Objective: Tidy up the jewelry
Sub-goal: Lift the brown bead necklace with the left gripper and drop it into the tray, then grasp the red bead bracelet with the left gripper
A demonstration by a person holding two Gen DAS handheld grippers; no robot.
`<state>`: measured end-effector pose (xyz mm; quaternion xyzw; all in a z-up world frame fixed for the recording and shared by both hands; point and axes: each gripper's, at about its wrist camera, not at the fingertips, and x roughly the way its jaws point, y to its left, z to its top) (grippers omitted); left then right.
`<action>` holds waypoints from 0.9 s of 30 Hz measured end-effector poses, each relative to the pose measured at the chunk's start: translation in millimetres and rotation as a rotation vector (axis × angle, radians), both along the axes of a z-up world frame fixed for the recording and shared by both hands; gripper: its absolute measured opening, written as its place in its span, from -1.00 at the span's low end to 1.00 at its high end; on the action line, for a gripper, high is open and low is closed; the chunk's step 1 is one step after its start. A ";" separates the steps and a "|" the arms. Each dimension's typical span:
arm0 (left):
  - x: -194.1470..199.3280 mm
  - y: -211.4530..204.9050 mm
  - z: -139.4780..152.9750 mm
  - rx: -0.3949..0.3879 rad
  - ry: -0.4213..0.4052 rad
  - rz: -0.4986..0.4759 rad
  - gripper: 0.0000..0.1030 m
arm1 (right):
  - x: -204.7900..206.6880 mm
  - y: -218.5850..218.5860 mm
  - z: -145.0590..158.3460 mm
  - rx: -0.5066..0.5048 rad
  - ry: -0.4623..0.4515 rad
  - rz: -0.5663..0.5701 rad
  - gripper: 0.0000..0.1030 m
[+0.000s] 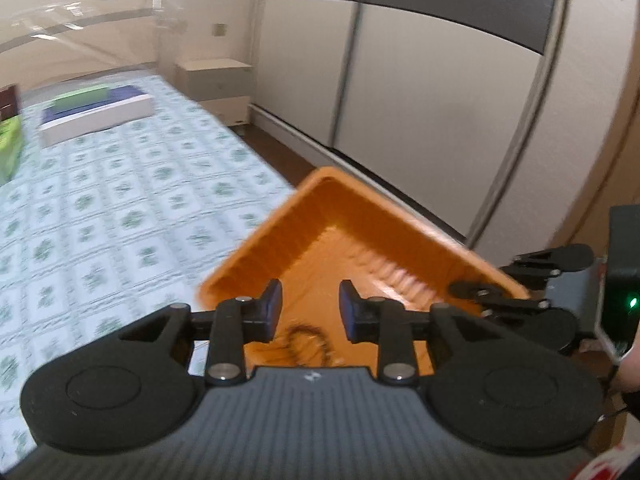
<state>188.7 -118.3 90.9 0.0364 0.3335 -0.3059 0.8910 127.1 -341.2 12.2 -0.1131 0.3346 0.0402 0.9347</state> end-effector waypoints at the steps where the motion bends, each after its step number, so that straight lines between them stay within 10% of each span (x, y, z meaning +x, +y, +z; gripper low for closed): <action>1: -2.6 12.2 -1.4 0.005 -0.006 0.029 -0.43 | 0.3 0.2 -0.1 0.001 0.001 -0.001 -0.95; 12: -44.3 132.5 -46.2 0.056 0.027 0.334 -0.24 | 2.2 -4.2 0.0 0.017 0.027 -0.020 -0.95; 27: -73.3 102.5 -121.2 0.184 0.023 0.265 -0.37 | 0.3 -2.4 -1.8 0.008 0.037 -0.034 -0.95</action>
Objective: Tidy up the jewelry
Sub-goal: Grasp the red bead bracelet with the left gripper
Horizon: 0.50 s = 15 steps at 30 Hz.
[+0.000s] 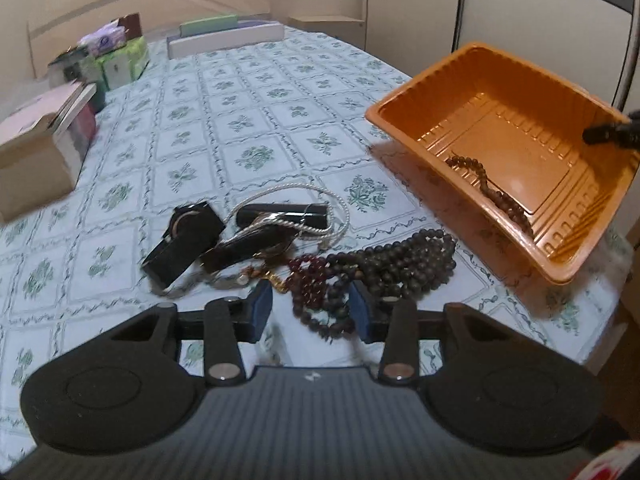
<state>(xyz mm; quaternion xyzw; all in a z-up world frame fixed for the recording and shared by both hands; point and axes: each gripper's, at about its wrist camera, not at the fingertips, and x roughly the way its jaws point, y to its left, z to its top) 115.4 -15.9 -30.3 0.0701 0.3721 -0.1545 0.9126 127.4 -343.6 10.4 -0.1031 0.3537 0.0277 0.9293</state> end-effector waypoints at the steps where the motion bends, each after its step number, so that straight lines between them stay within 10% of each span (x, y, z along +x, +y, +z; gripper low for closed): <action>1: 3.0 -3.1 -1.9 0.004 -0.001 -0.005 -0.51 | 0.0 -0.1 0.1 -0.001 0.000 0.000 -0.95; 15: 24.9 -19.0 -22.5 0.060 0.029 -0.034 -0.78 | 2.0 -1.9 -1.7 -0.005 0.000 -0.008 -0.95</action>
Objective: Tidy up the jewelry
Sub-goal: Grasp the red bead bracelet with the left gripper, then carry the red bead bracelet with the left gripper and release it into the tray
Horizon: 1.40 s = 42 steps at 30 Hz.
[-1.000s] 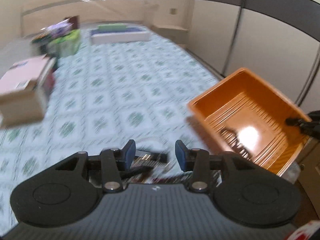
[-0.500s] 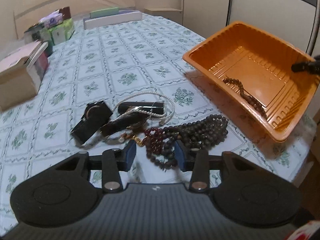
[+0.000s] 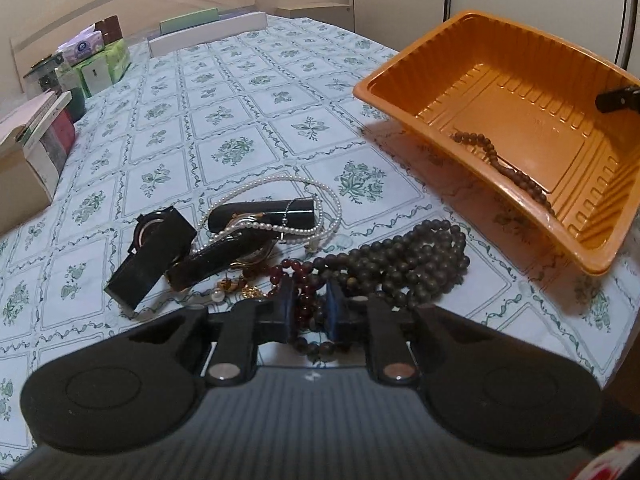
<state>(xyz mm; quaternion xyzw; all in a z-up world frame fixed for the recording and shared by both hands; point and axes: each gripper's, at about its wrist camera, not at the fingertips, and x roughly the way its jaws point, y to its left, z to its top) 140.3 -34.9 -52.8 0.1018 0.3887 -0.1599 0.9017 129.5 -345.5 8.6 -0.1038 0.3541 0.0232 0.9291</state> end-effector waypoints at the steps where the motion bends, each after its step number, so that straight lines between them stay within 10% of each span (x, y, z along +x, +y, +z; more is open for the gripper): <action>1: -0.6 -0.1 -1.1 0.005 0.001 0.002 -0.78 | 0.3 -0.2 0.0 0.000 0.000 0.000 -0.95; 42: -59.7 36.6 23.2 -0.100 0.046 0.085 -0.93 | -1.4 -0.8 0.8 0.006 -0.008 -0.002 -0.95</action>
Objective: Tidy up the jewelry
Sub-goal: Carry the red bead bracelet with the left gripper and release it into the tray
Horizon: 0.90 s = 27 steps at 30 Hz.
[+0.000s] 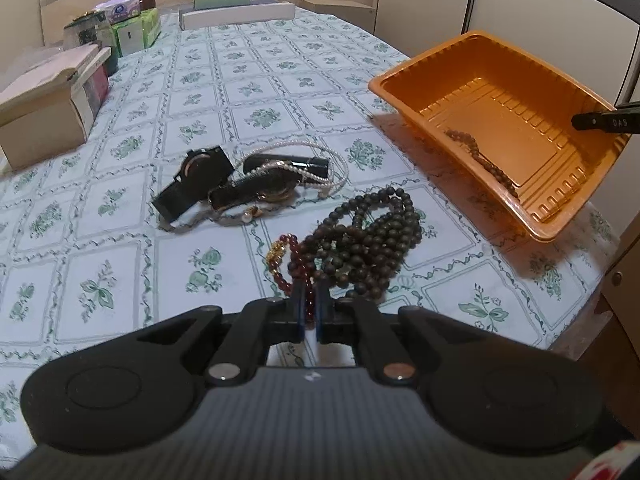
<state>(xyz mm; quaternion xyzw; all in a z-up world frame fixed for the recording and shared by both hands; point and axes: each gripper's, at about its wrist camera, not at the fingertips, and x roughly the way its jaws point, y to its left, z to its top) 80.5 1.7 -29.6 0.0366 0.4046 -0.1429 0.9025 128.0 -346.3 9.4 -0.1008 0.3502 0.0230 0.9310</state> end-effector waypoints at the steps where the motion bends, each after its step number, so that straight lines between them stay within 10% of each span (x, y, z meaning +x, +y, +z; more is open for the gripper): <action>1: 0.0 0.9 3.3 0.003 -0.008 -0.001 -0.93 | 0.0 -0.2 0.1 0.000 0.001 0.000 -0.95; 27: 41.0 -54.0 109.3 -0.077 -0.198 -0.231 -0.93 | -0.4 -0.6 0.3 0.004 0.000 -0.001 -0.95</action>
